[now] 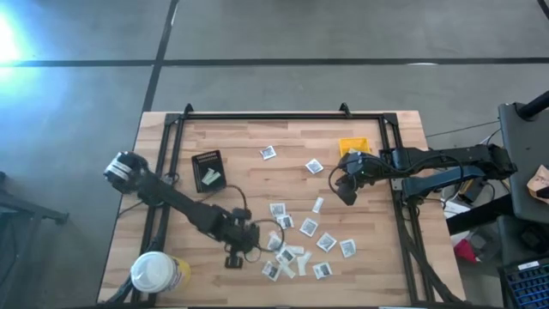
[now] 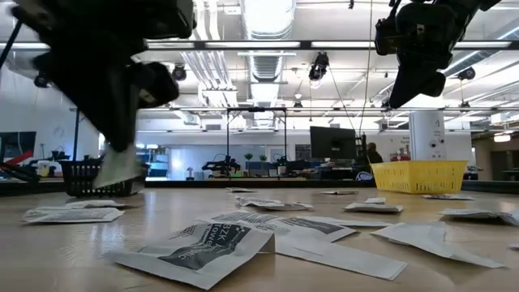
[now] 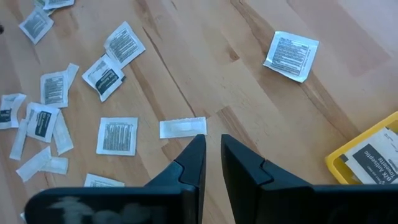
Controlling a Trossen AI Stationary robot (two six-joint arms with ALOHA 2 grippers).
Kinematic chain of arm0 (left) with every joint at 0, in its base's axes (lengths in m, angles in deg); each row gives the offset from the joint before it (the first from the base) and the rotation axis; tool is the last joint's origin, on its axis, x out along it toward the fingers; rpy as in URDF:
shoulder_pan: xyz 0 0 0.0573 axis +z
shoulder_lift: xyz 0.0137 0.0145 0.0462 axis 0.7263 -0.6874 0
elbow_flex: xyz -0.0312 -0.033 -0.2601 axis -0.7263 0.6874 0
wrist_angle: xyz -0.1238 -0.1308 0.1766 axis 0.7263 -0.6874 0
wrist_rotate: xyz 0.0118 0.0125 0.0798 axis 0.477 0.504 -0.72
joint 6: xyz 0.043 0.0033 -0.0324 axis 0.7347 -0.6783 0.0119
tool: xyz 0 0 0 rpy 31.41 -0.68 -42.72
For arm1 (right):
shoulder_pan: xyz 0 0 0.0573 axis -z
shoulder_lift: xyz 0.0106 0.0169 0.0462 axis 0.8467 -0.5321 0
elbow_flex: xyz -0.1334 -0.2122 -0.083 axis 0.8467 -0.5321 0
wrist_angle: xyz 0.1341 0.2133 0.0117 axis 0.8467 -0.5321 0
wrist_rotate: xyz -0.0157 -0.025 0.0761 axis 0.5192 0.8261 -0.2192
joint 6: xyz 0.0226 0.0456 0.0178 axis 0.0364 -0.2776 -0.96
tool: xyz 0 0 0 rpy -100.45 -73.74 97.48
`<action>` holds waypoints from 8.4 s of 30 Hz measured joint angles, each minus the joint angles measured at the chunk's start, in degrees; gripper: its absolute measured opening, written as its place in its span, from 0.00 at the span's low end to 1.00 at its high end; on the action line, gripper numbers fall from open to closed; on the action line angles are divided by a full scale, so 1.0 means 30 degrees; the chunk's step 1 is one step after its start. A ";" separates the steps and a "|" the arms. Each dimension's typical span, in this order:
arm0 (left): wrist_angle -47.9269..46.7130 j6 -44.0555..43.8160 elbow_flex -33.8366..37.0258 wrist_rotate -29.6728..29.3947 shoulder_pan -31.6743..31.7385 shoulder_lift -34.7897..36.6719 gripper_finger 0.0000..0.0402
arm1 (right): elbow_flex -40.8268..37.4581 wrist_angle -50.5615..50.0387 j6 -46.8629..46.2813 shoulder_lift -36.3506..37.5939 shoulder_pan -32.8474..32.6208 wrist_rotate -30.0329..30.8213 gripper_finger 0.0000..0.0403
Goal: Pick & Place First Aid Supplies
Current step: Put the green bandage into the black bin, then put the black pad into the yellow bin
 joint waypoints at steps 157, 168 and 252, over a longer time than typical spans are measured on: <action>-0.1461 -0.0434 0.3336 -0.3413 0.1933 0.8443 0.41 | 0.1296 0.5407 0.6345 -0.6198 -0.9474 -0.4536 0.41; -0.1409 -0.0596 0.3372 -0.3563 0.1836 0.8443 0.41 | 0.5290 -0.0629 0.9724 -1.0917 -1.1255 -0.0745 0.36; -0.1203 -0.0566 0.4370 -0.3490 0.1828 0.8458 0.41 | 0.3715 -0.2592 0.6473 -0.2939 -0.7417 1.5435 0.02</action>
